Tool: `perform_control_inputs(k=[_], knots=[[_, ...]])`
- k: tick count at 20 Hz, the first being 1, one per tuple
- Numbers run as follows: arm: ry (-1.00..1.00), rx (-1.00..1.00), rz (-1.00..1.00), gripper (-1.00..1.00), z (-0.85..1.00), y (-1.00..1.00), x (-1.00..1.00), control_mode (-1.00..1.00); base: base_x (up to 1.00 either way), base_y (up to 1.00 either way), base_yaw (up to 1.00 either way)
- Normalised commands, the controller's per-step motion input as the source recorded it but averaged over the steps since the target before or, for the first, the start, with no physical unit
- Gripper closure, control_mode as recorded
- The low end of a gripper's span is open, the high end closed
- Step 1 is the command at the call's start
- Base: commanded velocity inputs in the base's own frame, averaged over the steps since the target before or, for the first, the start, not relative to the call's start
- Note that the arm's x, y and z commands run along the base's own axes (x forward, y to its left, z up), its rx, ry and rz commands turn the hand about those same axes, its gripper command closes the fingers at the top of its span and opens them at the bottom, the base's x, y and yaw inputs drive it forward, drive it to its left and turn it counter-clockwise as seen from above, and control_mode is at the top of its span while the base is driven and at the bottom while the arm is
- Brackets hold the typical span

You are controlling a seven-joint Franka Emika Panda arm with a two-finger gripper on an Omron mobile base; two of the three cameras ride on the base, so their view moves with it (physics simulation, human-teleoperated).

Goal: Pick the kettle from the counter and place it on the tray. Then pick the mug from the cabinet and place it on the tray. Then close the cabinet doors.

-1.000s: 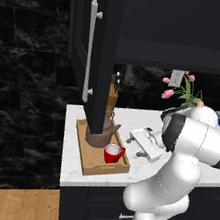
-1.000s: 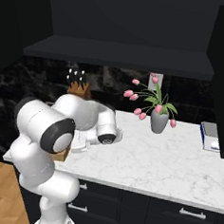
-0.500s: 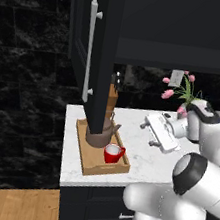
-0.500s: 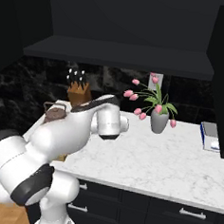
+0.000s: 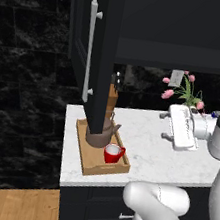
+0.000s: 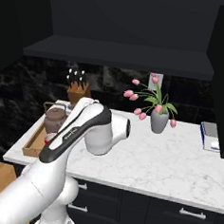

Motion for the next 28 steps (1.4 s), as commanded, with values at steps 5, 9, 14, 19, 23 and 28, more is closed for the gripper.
perform_control_inputs(k=[5,9,14,19,23,28], knots=[[0.0,0.0,-0.39,-1.0,0.59,-0.44,-0.35,-1.0,0.0,0.0,0.0],[0.0,0.0,-0.38,-1.0,0.36,-0.52,-0.33,-1.0,0.0,0.0,0.0],[0.02,0.0,-0.11,-1.0,-0.07,-0.54,-0.08,-1.0,0.0,0.0,0.0],[0.0,0.02,-0.08,-1.0,-0.02,-0.72,-0.09,-1.0,0.0,0.0,0.0],[0.0,0.07,-0.16,-1.0,0.0,-0.7,-0.06,-1.0,0.0,0.0,0.0],[0.05,0.02,-0.04,-1.0,0.0,-0.19,0.0,-1.0,0.0,0.0,0.0]])
